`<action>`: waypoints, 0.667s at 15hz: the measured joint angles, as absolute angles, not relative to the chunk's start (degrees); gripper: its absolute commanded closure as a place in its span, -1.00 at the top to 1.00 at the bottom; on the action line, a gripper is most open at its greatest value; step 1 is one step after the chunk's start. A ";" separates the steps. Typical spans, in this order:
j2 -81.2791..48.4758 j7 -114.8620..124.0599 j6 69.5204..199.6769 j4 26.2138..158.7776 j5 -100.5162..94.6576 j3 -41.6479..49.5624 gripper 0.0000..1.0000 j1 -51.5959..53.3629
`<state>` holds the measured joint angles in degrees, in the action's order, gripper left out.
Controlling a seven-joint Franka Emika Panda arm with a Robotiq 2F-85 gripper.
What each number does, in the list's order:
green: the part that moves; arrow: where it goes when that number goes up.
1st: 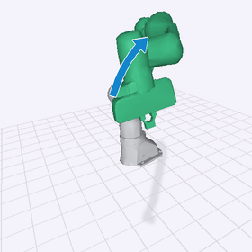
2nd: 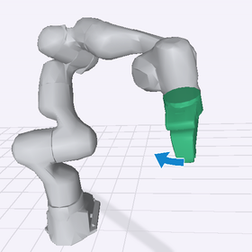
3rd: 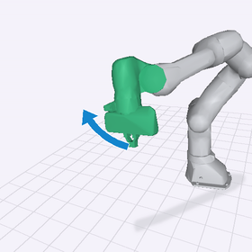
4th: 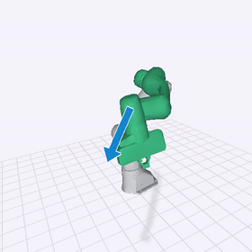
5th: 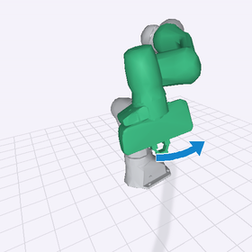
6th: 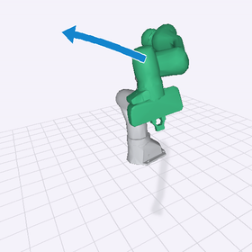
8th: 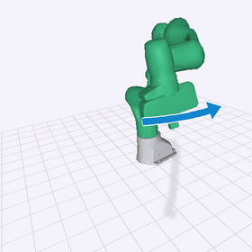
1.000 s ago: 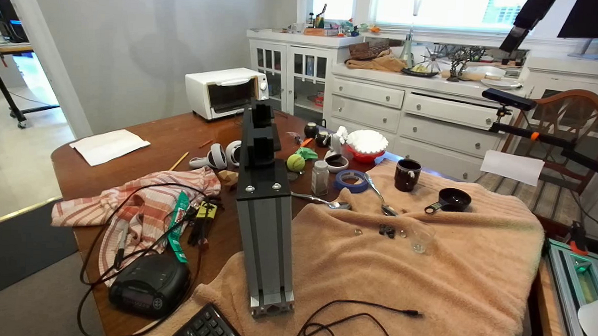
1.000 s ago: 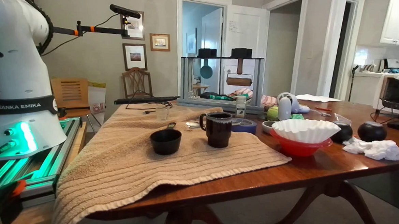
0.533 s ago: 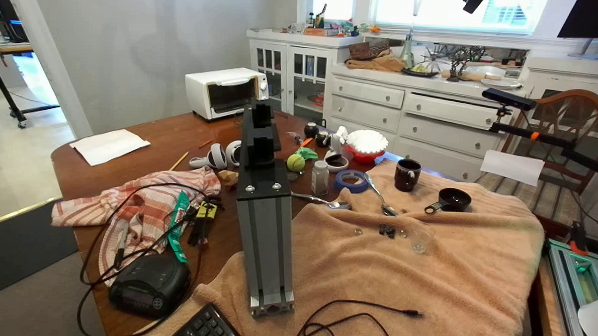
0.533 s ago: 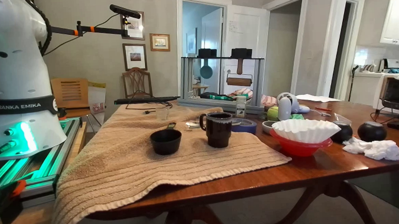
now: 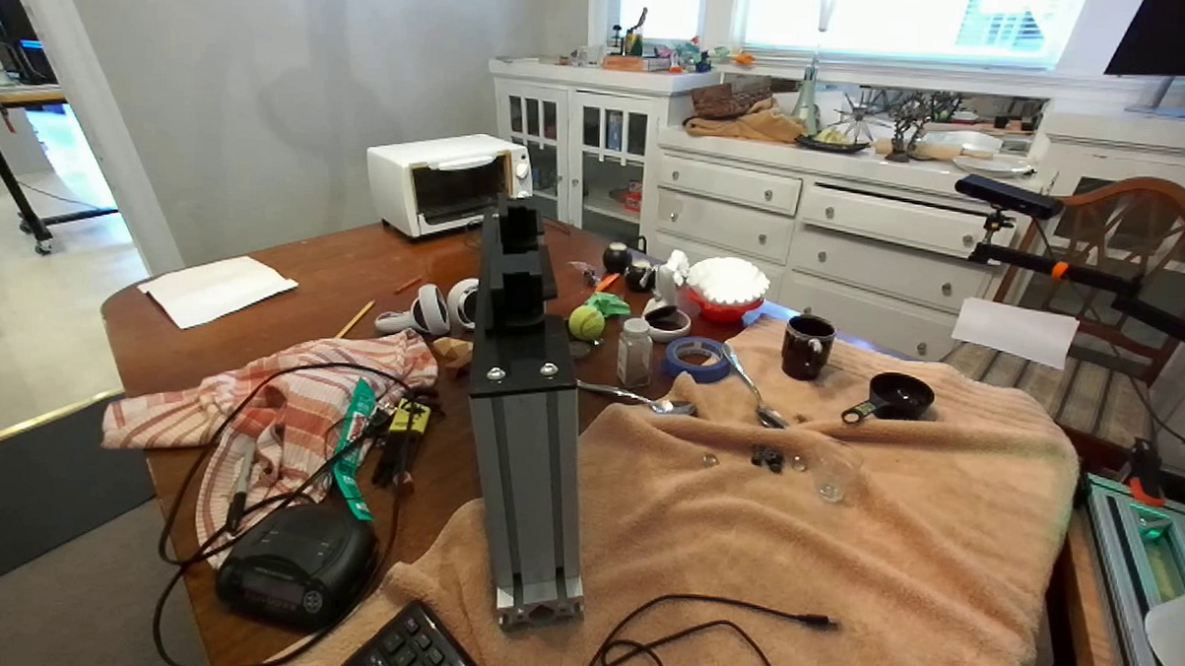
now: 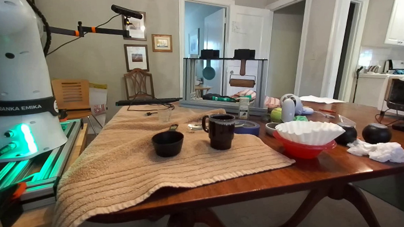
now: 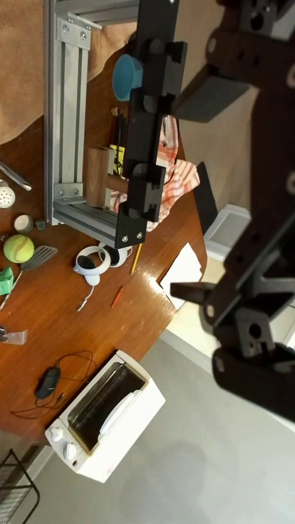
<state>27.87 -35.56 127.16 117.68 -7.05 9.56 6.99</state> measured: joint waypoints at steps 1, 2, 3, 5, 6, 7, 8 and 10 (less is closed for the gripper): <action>27.71 -35.46 127.16 117.64 -7.05 9.37 1.00 6.73; 27.77 -35.46 127.16 117.65 -7.05 9.35 1.00 6.51; 27.92 -35.46 127.16 117.65 -7.05 9.36 1.00 6.35; 28.03 -35.46 127.16 117.65 -7.05 9.37 1.00 6.25; 28.04 -35.46 127.16 117.64 -7.05 9.35 1.00 6.25; 27.89 -36.31 127.47 117.53 -6.82 9.37 1.00 6.42; 27.31 -38.54 128.36 117.08 -5.81 9.50 1.00 7.04; 24.58 -44.23 130.33 114.72 -2.39 9.88 1.00 9.32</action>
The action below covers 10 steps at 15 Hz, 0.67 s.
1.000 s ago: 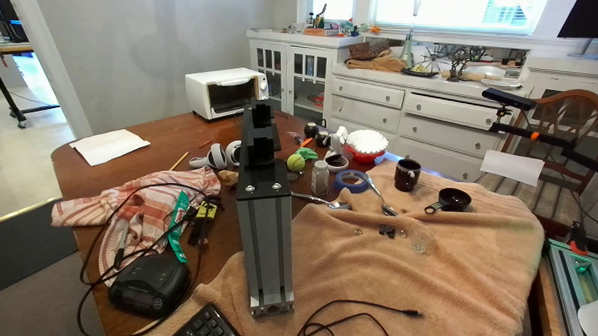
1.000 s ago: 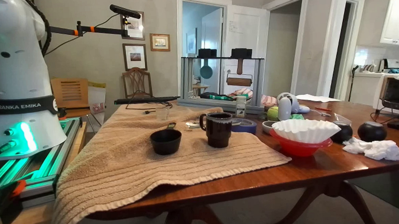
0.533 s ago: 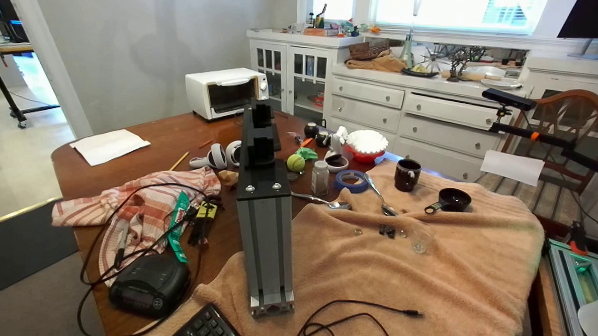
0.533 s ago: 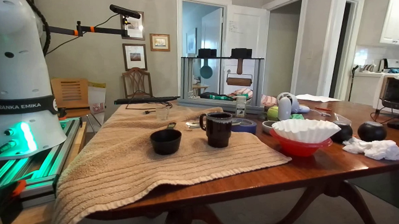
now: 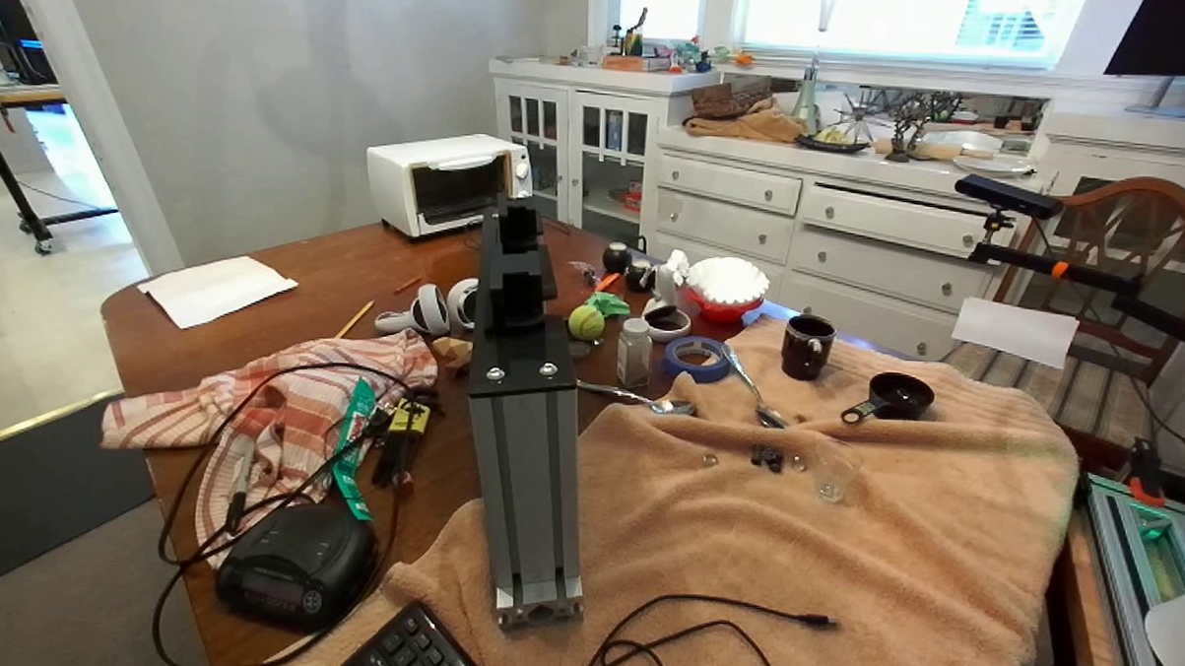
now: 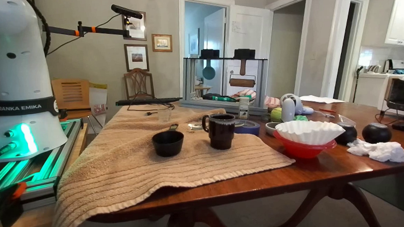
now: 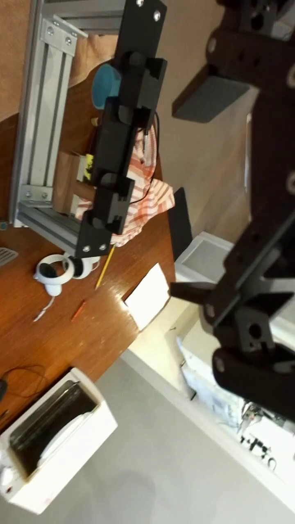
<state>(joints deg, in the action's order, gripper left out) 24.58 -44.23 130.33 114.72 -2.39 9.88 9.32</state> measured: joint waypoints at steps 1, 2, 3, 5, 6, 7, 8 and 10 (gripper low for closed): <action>22.54 -46.90 131.30 112.95 -0.37 9.89 1.00 10.57; 20.30 -49.49 131.80 110.96 1.89 9.83 1.00 11.82; 17.93 -52.20 132.08 108.83 4.56 9.68 1.00 13.07; 13.34 -58.03 132.19 104.69 10.62 9.03 1.00 14.78; 11.28 -61.03 132.04 102.74 13.83 8.54 1.00 15.25; 9.36 -63.91 131.28 100.79 17.15 7.94 1.00 15.41; 7.61 -66.48 129.67 98.86 20.31 7.30 1.00 15.35; 4.60 -70.69 124.67 94.98 25.86 6.05 1.00 14.77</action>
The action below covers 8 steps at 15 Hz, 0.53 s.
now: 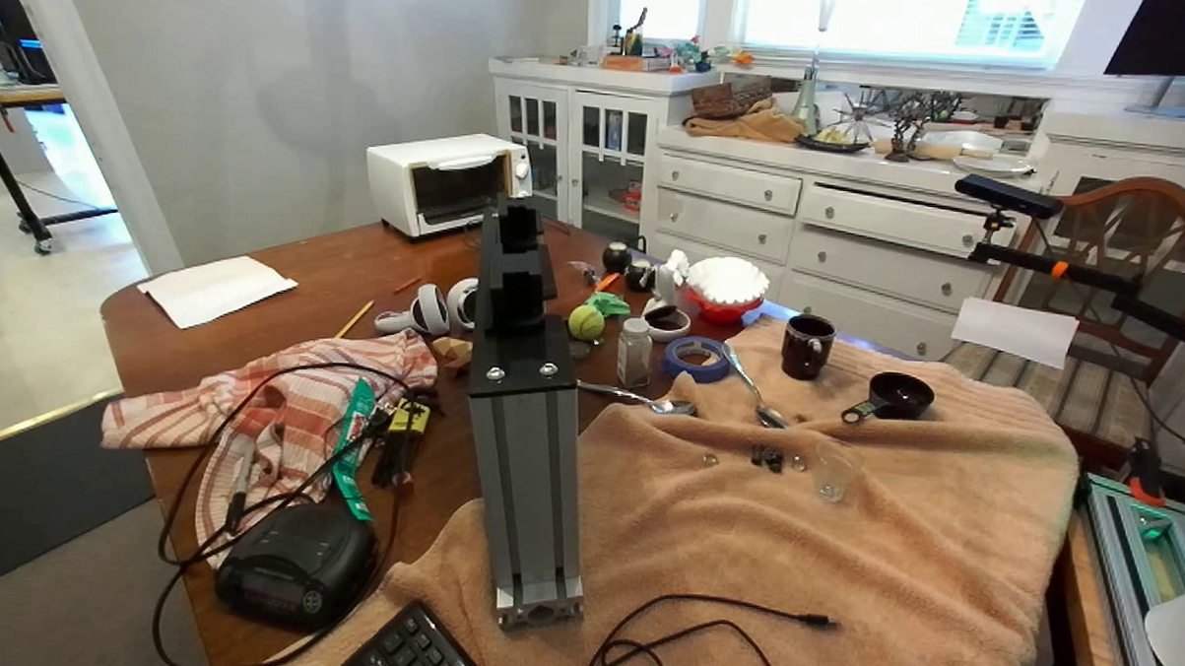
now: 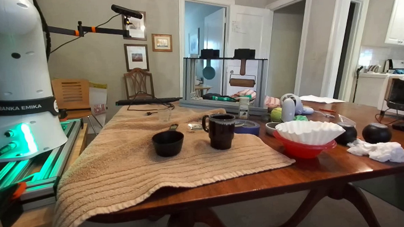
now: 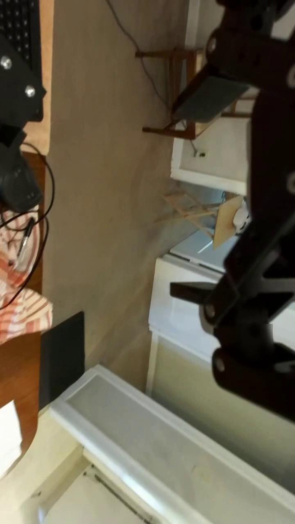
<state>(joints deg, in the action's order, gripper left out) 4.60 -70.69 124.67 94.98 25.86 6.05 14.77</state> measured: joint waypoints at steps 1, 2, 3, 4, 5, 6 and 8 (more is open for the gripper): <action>3.30 -72.21 121.48 93.10 28.05 5.38 1.00 14.18; 2.16 -73.33 117.85 91.29 29.75 4.70 1.00 13.35; 1.16 -74.38 113.96 89.53 31.03 4.08 1.00 12.41; 0.33 -76.28 110.36 87.87 31.79 3.55 1.00 11.39; -0.26 -77.80 108.09 86.64 32.30 3.18 1.00 10.52; -0.62 -78.67 107.11 85.83 32.56 3.02 1.00 9.98; -0.87 -79.13 106.55 85.32 32.66 2.52 1.00 9.21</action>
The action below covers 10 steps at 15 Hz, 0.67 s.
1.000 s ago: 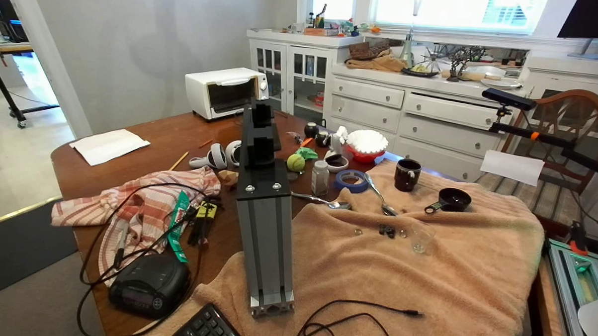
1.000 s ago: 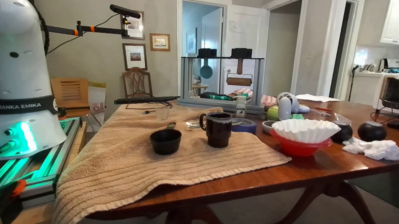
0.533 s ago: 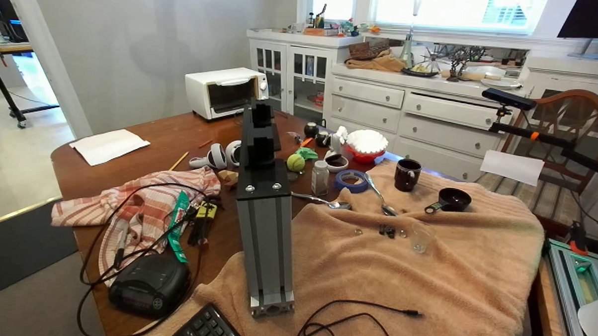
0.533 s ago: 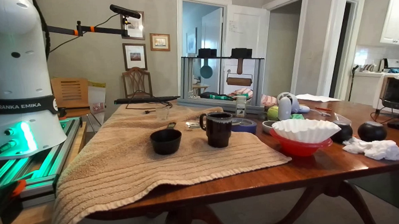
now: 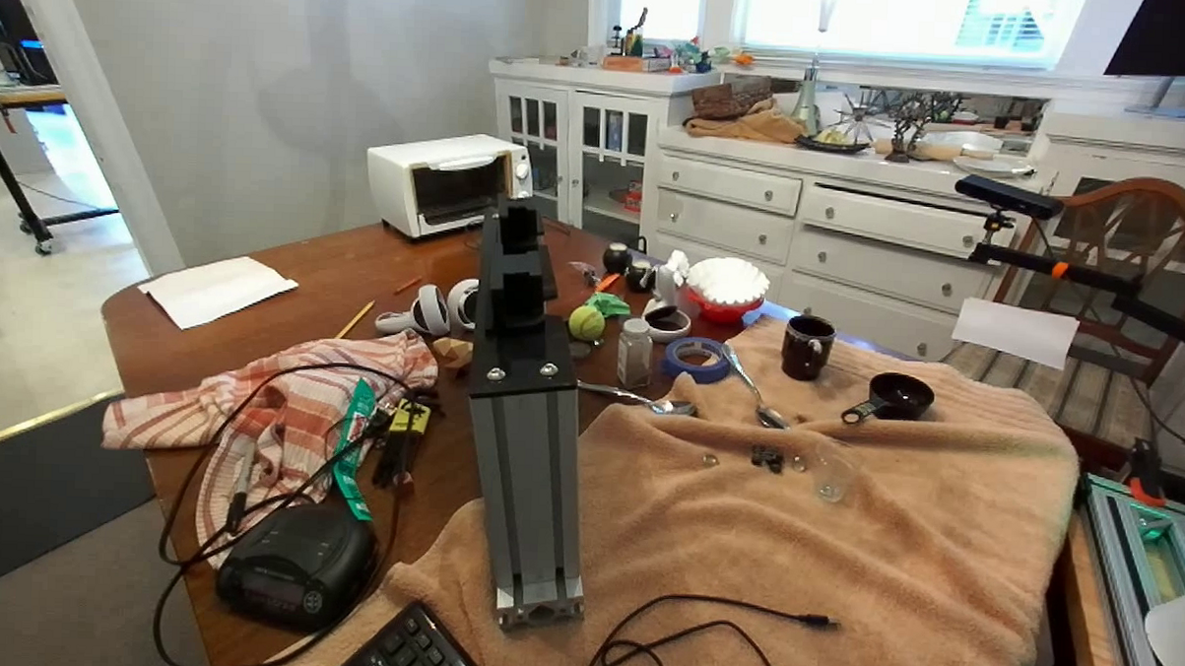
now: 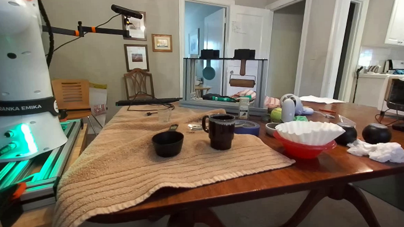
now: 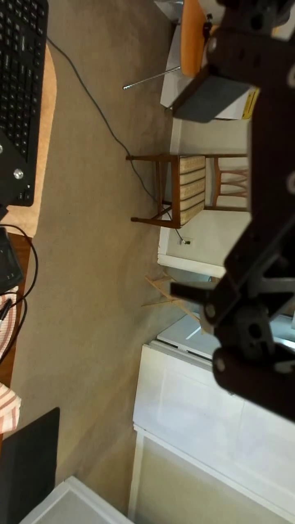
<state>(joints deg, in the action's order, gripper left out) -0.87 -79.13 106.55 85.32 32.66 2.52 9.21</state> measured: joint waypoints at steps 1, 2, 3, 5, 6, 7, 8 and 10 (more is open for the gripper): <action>-0.88 -78.51 106.50 85.32 32.65 1.89 1.00 8.59; -0.87 -77.95 106.43 85.32 32.65 1.41 1.00 8.12; -0.88 -77.67 106.41 85.32 32.65 1.15 1.00 7.89; -0.88 -77.54 106.39 85.32 32.65 1.02 1.00 7.75; -0.88 -77.52 106.38 85.32 32.65 1.02 1.00 7.75; -0.88 -77.50 106.38 85.32 32.65 1.01 1.00 7.74; -0.88 -77.50 106.40 85.32 32.65 0.76 1.00 7.51; -0.81 -75.08 106.29 85.31 28.74 -0.15 1.00 7.03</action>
<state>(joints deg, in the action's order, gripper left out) -0.81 -75.08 106.29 85.31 28.74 -0.15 7.03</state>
